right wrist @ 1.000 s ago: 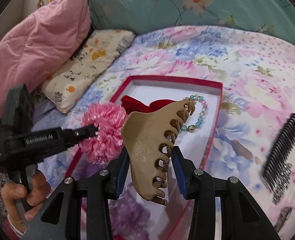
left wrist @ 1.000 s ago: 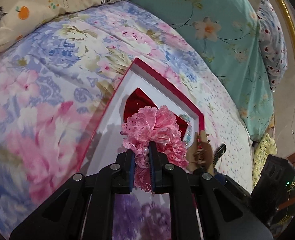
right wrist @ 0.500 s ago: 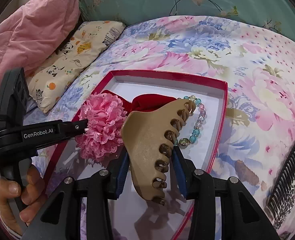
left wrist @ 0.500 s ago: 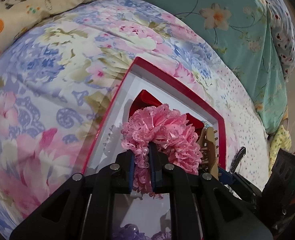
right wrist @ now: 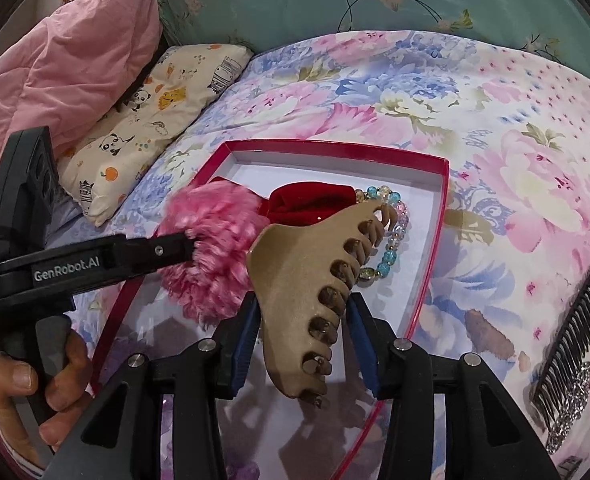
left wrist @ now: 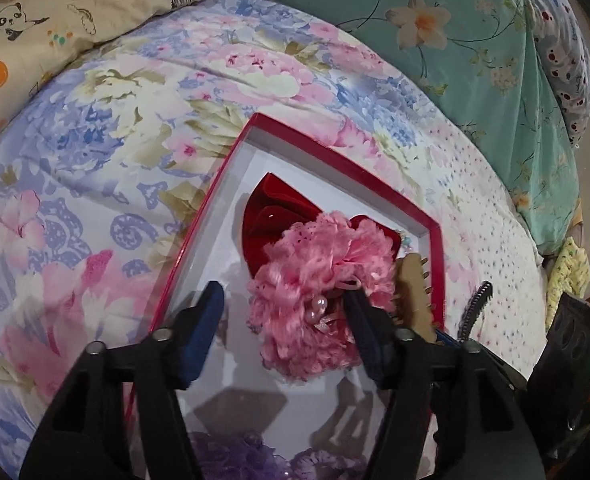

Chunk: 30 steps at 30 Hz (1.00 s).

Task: Organize jewelry
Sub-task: 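Carry the pink flower clip and beige claw clip into the tray and release, then lift both open grippers from the tray toward the remaining accessories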

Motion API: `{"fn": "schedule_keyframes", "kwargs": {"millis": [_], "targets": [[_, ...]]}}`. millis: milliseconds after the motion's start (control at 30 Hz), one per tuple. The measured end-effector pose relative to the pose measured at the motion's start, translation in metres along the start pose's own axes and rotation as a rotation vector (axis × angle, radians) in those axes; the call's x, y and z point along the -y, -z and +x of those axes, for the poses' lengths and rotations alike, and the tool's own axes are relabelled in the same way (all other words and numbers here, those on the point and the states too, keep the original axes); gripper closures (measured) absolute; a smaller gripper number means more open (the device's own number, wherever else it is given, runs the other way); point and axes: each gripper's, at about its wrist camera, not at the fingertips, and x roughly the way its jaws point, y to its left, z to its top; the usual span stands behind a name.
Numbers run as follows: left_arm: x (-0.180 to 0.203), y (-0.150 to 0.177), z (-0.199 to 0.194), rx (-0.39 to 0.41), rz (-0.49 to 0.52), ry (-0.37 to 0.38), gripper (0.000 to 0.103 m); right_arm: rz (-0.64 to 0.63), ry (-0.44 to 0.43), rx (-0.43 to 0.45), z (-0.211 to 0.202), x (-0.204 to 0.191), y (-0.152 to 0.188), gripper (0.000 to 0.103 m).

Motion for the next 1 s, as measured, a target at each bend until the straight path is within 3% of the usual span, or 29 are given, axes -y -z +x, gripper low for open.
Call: {"fn": "schedule_keyframes", "kwargs": {"millis": [67,600,767,1000], "targets": [[0.0,-0.001,0.0,-0.008,-0.008,-0.001,0.041,-0.009,0.001,0.014,-0.006,-0.002,0.001,0.05],[0.002,0.011,-0.016,-0.013,-0.027,0.003,0.041,-0.011,-0.015,0.054,-0.037,-0.006,0.009,0.049],[0.007,0.013,-0.024,0.001,-0.014,0.039,0.025,0.014,-0.026,0.062,-0.047,-0.001,0.013,0.049],[0.013,0.02,-0.046,0.022,0.0,0.051,0.025,0.074,-0.033,0.114,-0.091,0.016,0.033,0.048]]}}
